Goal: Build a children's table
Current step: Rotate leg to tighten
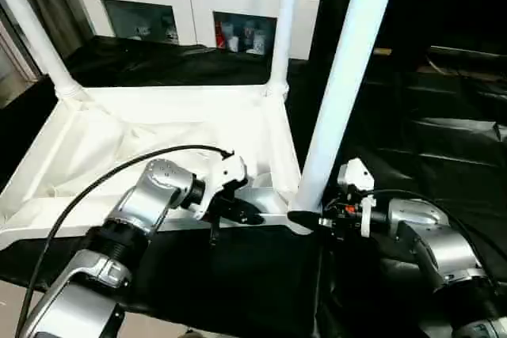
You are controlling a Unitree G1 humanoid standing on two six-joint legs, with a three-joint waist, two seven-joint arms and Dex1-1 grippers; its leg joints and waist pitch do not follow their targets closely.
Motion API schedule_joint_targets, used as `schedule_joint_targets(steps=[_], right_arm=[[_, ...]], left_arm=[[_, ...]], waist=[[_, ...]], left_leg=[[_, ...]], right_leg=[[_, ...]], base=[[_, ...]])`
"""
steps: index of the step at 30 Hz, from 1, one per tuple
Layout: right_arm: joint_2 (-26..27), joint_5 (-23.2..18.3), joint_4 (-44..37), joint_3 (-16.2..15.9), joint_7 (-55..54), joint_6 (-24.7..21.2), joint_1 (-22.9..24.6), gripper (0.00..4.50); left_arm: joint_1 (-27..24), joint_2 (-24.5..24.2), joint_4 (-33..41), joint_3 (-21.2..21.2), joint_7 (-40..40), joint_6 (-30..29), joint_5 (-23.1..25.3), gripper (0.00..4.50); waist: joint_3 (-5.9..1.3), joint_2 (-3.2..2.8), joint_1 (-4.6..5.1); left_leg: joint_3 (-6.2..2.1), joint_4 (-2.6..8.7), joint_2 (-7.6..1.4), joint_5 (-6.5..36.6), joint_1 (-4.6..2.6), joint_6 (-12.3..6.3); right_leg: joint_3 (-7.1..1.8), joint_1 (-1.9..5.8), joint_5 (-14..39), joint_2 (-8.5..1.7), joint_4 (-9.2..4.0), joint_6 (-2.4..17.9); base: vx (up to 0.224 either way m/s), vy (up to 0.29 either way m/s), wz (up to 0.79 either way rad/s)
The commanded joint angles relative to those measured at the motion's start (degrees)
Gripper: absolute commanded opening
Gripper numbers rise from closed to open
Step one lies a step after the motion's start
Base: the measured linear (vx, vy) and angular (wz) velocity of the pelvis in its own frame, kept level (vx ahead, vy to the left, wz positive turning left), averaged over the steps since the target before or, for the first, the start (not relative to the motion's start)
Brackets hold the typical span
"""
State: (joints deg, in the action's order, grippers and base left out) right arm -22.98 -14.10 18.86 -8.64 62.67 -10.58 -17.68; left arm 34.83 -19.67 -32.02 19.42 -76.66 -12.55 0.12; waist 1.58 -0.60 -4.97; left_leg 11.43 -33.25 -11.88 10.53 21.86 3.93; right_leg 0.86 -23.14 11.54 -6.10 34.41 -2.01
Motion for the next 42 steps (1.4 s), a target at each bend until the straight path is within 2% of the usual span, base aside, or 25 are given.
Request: schedule_joint_targets(steps=[1, 3, 5, 9, 11, 13, 14, 15, 17, 19, 20, 22, 24, 25, 28, 29, 31, 34, 35, 36, 37, 38, 40, 41, 42], right_arm=[[-0.06, -0.17, -0.83, -0.25, 0.13, -0.47, 0.01, 3.24], [0.11, -0.35, -0.47, 0.02, -0.01, -0.47, -0.15, 3.19], [0.38, -0.49, -0.28, 0.02, 0.01, -0.52, -0.25, 2.83], [0.72, -0.44, -0.39, -0.04, -0.52, -0.70, -0.04, 2.72], [1.83, 0.87, 1.30, 0.53, -4.13, -0.11, -0.23, 2.72], [4.84, 4.25, 5.51, 2.08, -14.52, 0.80, -1.09, 2.71], [5.35, 4.67, 6.13, 2.36, -16.15, 0.82, -1.25, 2.70], [6.68, 5.08, 7.11, 2.86, -19.22, 0.37, -1.41, 2.70], [9.80, 5.29, 8.59, 4.11, -25.35, -0.91, -1.88, 2.70], [12.35, 5.23, 9.51, 4.99, -29.55, -1.02, -2.70, 2.70], [14.91, 5.61, 9.91, 5.15, -33.40, -1.69, -3.75, 2.70], [16.06, 5.91, 9.94, 4.97, -34.89, -2.21, -4.37, 2.70], [17.78, 6.65, 10.31, 4.61, -36.96, -2.64, -5.39, 2.70], [18.83, 7.64, 10.56, 3.78, -37.64, -2.41, -6.14, 2.70], [18.99, 8.20, 10.49, 2.90, -37.34, -1.80, -6.33, 2.70], [19.00, 8.24, 10.48, 2.87, -37.33, -1.76, -6.33, 3.05], [18.15, 8.34, 10.06, 2.24, -35.03, -0.09, -5.83, 3.40], [16.36, 7.76, 9.36, 2.25, -31.48, 1.42, -5.17, 3.49], [13.67, 7.34, 7.61, 1.28, -27.15, 1.66, -4.17, 3.75], [13.67, 7.34, 7.61, 1.28, -27.15, 1.66, -4.17, 3.75], [11.43, 7.49, 6.23, 0.32, -23.84, 2.43, -3.33, 3.75], [7.97, 5.79, 3.77, 0.29, -17.61, 2.19, -2.07, 3.75], [7.06, 4.96, 3.04, 0.65, -15.80, 1.86, -1.78, 3.75], [5.62, 3.91, 1.93, 1.05, -13.31, 1.22, -1.44, 3.75], [4.69, 3.46, 1.15, 1.04, -11.70, 1.16, -1.18, 3.75]], left_arm=[[-1.11, 0.60, -0.32, 0.37, -0.23, -1.03, -0.93, 0.00], [-1.22, 0.51, 0.04, 0.36, -0.30, -1.32, -1.08, 0.00], [-1.26, 0.38, 0.14, 0.33, -0.15, -1.37, -1.09, 0.00], [-1.40, 0.43, 0.18, 0.24, 0.53, -1.38, -0.89, 0.00], [-0.97, 1.46, -1.37, -0.31, 4.40, -0.79, 0.24, 0.00], [0.57, 4.57, -5.05, -1.87, 13.94, -0.73, 2.20, 0.00], [0.81, 5.05, -5.56, -2.10, 15.27, -0.91, 2.41, 0.00], [1.46, 6.16, -6.77, -2.37, 18.12, -1.27, 2.97, 0.00], [2.80, 8.63, -8.90, -2.87, 23.36, -2.53, 3.77, 0.00], [3.78, 10.55, -9.94, -3.07, 26.79, -3.69, 4.23, 0.00], [4.89, 12.50, -11.13, -2.98, 30.46, -4.26, 4.98, 0.00], [5.30, 13.33, -11.45, -2.85, 31.52, -4.47, 5.19, 0.00], [5.91, 14.59, -11.96, -2.76, 32.58, -4.56, 5.46, 0.00], [6.37, 15.40, -12.13, -2.67, 32.48, -4.60, 5.58, 0.00], [6.94, 15.54, -12.74, -2.40, 32.78, -3.83, 5.93, 0.00], [6.98, 15.54, -12.79, -2.38, 32.82, -3.77, 5.95, 0.00], [7.27, 14.82, -12.80, -2.23, 31.79, -2.99, 6.00, 0.00], [6.99, 13.48, -12.45, -1.96, 28.87, -1.80, 5.79, 0.00], [6.12, 12.01, -11.51, -1.42, 25.42, -0.60, 5.36, 0.00], [6.12, 12.01, -11.51, -1.42, 25.42, -0.60, 5.36, 0.00], [5.40, 10.86, -10.74, -1.03, 22.53, 0.63, 5.02, 0.00], [3.85, 8.46, -8.81, -0.41, 16.41, 2.54, 3.96, 0.00], [3.31, 7.68, -8.12, -0.29, 14.35, 3.28, 3.50, 0.00], [2.47, 6.52, -6.94, -0.34, 11.51, 4.00, 2.51, 0.00], [2.08, 5.82, -6.39, -0.45, 10.38, 4.14, 2.06, 0.00]], waist=[[-2.95, 0.68, 0.05], [-2.96, 0.74, 0.07], [-2.99, 0.72, 0.04], [-3.03, 0.68, 0.09], [-2.97, 0.87, 0.18], [-2.64, 0.76, 0.54], [-2.35, 0.83, 0.64], [-2.33, 0.95, 0.65], [-1.92, 0.96, 0.84], [-2.03, 0.79, 1.00], [-2.15, 0.73, 1.22], [-2.09, 0.71, 1.40], [-2.23, 0.73, 1.39], [-2.21, 0.64, 1.56], [-2.35, 0.75, 1.56], [-2.29, 0.71, 1.56], [-2.30, 0.79, 1.51], [-2.30, 0.79, 1.44], [-2.26, 0.81, 1.47], [-2.26, 0.82, 1.47], [-2.27, 0.76, 1.22], [-2.29, 0.87, 1.27], [-2.25, 0.91, 1.34], [-2.47, 0.82, 1.53], [-2.66, 0.86, 1.51]], left_leg=[[-0.07, 3.46, -0.86, 7.68, -1.02, -4.35], [-0.03, 3.39, -0.84, 7.60, -1.03, -4.58], [-0.06, 3.36, -0.84, 7.55, -1.02, -4.68], [-0.08, 3.31, -0.84, 7.37, -1.02, -4.68], [-0.05, 3.32, -0.83, 7.63, -1.02, -4.67], [-0.05, 3.55, -0.79, 9.65, -0.98, -3.44], [-0.07, 3.79, -0.67, 12.78, -1.20, -1.71], [-0.17, 3.89, -0.60, 14.23, -1.25, -0.98], [-0.49, 4.51, -0.58, 18.89, -1.48, 0.92], [-0.72, 4.69, -0.56, 20.20, -1.58, 1.65], [-0.78, 4.75, -0.57, 20.75, -1.64, 2.23], [-0.83, 4.85, -0.40, 20.66, -1.42, 2.35], [-0.80, 4.76, -0.48, 20.45, -1.49, 1.93], [-0.76, 4.76, -0.39, 19.92, -1.24, 1.70], [-0.71, 4.67, -0.37, 18.71, -1.19, 1.15], [-0.71, 4.70, -0.38, 18.65, -1.14, 1.00], [-0.66, 4.68, -0.40, 18.34, -1.11, 0.70], [-0.69, 4.71, -0.43, 18.45, -1.04, 0.37], [-0.73, 4.76, -0.45, 18.08, -0.92, 0.19], [-0.70, 4.74, -0.44, 17.97, -0.89, 0.06], [-0.72, 4.68, -0.50, 17.88, -1.01, -0.31], [-0.66, 4.64, -0.53, 17.32, -0.83, -1.19], [-0.59, 4.58, -0.58, 16.90, -0.70, -1.75], [-0.65, 4.58, -0.67, 15.46, -0.54, -1.97], [-0.52, 4.24, -0.67, 13.80, -0.73, -2.26]], right_leg=[[-0.50, 2.57, -0.63, -0.87, -2.87, 15.41], [-0.48, 2.55, -1.15, -0.87, -2.82, 15.67], [-0.47, 2.59, -0.87, -0.90, -2.79, 15.71], [-0.46, 2.61, -1.22, -0.88, -2.72, 15.85], [-0.46, 2.58, -1.00, -0.85, -2.78, 15.85], [-0.57, 2.18, 2.85, -0.94, -3.24, 15.24], [-0.62, 1.98, 8.15, -0.99, -3.80, 14.26], [-0.60, 2.08, 10.99, -1.06, -3.96, 13.52], [-0.74, 1.66, 20.43, -1.19, -4.97, 9.80], [-0.68, 1.60, 22.00, -1.16, -5.10, 8.78], [-0.73, 1.41, 21.00, -1.10, -5.14, 8.60], [-0.64, 1.52, 20.71, -0.89, -5.16, 8.28], [-0.68, 1.48, 19.20, -0.98, -5.17, 8.37], [-0.70, 1.54, 18.06, -0.91, -5.17, 8.56], [-0.65, 1.70, 16.12, -0.91, -5.00, 8.84], [-0.66, 1.72, 15.94, -0.90, -5.01, 8.89], [-0.65, 1.75, 15.41, -0.95, -5.00, 9.12], [-0.62, 1.89, 15.94, -1.01, -5.06, 8.97], [-0.60, 1.96, 15.49, -1.00, -5.04, 8.98], [-0.59, 2.01, 15.34, -0.93, -5.04, 8.97], [-0.60, 2.02, 14.92, -0.98, -5.09, 8.93], [-0.62, 2.37, 13.62, -0.95, -4.99, 9.35], [-0.70, 2.24, 12.89, -0.99, -4.83, 9.79], [-0.67, 2.45, 10.72, -1.05, -4.48, 10.65], [-0.63, 2.44, 7.52, -0.87, -4.12, 11.70]], base=[[0.000, 0.000, 0.00], [0.000, 0.000, 0.00], [0.000, 0.000, 0.00], [0.000, 0.000, 0.00], [0.000, 0.000, 0.00], [0.000, 0.000, 0.00], [0.000, 0.000, 0.00], [0.000, 0.000, 0.00], [-0.028, 0.000, 0.00], [0.000, 0.000, 0.00], [0.000, 0.000, 0.00], [0.000, 0.000, 0.00], [0.000, 0.000, 0.00], [0.000, 0.000, 0.00], [0.000, 0.000, 0.00], [0.000, 0.000, 0.00], [0.000, 0.000, 0.00], [0.000, 0.000, 0.00], [0.000, 0.000, 0.00], [0.000, 0.000, 0.00], [0.000, 0.000, 0.00], [0.000, 0.000, 0.00], [0.000, 0.000, 0.00], [0.000, 0.000, 0.00], [0.000, 0.000, 0.00]])
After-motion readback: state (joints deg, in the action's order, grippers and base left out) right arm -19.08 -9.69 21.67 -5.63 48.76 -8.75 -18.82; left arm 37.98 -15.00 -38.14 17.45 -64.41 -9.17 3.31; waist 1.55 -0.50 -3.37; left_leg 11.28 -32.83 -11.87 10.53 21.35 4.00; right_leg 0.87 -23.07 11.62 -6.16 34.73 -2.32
